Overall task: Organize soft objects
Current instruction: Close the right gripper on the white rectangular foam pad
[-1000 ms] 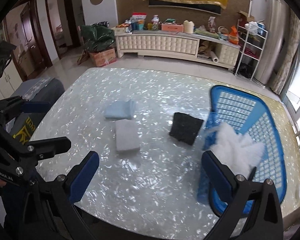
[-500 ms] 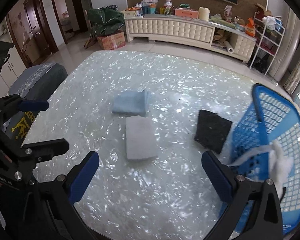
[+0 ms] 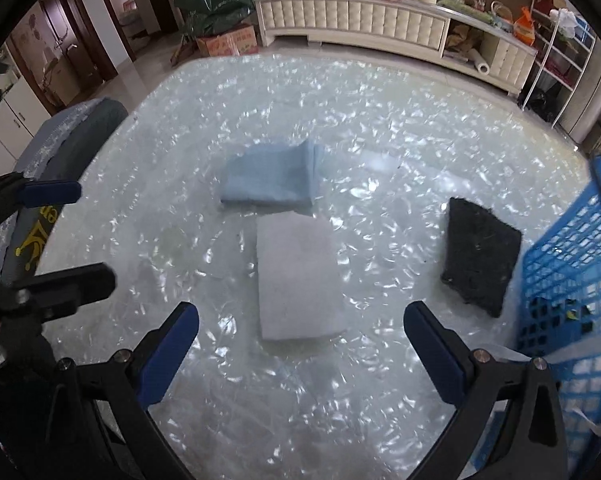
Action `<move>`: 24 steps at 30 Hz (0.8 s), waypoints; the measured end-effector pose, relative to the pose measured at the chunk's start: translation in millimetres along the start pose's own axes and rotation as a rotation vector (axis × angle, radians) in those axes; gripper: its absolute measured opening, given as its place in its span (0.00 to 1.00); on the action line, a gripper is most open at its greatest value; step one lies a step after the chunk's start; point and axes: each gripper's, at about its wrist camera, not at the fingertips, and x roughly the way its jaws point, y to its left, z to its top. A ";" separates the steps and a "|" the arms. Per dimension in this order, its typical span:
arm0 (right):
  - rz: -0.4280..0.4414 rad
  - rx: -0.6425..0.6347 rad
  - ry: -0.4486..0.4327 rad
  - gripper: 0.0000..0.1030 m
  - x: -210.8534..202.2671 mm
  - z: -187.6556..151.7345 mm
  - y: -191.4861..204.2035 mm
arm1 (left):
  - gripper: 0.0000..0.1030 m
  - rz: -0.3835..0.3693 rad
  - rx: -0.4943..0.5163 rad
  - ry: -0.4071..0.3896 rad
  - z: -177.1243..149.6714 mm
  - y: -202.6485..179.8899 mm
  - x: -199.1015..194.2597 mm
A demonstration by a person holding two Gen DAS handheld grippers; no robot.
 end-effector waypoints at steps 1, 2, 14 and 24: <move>-0.004 0.000 0.009 0.99 5.0 2.1 -0.9 | 1.00 -0.001 -0.001 0.002 0.6 1.0 1.1; -0.009 -0.001 0.018 0.99 9.9 3.4 -0.6 | 1.00 -0.001 -0.004 0.006 0.8 3.1 2.3; -0.039 0.037 0.070 0.97 48.8 10.0 -1.9 | 1.00 0.040 0.143 0.029 15.0 10.5 7.5; -0.051 0.058 0.092 0.75 64.1 6.8 -1.7 | 1.00 -0.079 0.226 0.015 24.4 12.1 26.0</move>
